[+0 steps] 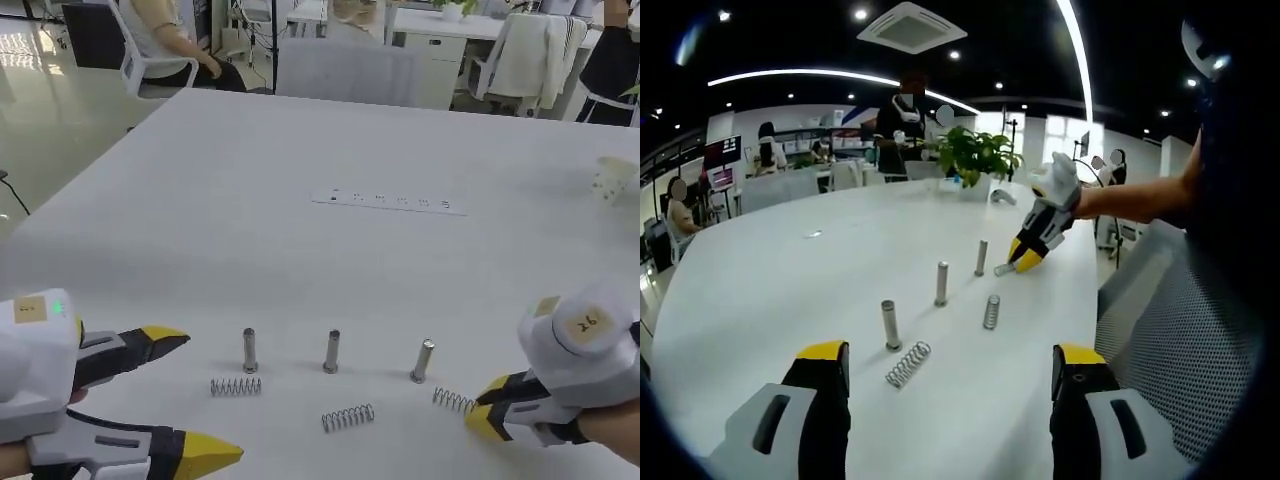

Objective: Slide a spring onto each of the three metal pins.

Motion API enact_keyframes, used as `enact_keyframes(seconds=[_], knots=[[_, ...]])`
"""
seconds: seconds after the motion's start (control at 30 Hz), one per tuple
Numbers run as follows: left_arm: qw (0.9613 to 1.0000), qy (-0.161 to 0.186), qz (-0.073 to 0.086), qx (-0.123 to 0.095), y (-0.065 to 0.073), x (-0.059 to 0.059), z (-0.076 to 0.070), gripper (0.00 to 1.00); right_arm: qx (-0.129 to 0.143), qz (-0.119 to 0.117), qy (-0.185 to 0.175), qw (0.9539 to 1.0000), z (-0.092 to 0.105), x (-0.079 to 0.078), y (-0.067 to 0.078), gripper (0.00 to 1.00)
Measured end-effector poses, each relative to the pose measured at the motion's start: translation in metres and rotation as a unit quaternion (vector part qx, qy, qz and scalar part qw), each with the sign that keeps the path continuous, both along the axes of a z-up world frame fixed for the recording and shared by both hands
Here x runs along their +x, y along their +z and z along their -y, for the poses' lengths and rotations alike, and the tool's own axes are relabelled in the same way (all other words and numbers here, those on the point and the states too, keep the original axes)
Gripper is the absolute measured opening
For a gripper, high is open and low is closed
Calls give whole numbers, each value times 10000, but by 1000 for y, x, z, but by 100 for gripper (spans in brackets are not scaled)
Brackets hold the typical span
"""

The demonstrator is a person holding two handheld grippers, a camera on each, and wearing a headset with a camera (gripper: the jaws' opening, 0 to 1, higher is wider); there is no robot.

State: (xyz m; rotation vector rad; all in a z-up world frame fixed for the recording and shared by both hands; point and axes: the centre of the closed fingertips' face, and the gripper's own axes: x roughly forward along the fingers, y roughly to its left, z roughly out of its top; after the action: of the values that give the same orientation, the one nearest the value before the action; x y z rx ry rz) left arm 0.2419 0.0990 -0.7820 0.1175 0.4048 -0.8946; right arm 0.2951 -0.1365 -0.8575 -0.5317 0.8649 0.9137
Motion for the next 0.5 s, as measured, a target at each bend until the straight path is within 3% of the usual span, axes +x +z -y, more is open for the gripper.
enact_keyframes(seconds=[0.5], knots=[[10000,-7,10,-13,0,0,1,79,-31,-18,77,10000,-1,-2,1,8]])
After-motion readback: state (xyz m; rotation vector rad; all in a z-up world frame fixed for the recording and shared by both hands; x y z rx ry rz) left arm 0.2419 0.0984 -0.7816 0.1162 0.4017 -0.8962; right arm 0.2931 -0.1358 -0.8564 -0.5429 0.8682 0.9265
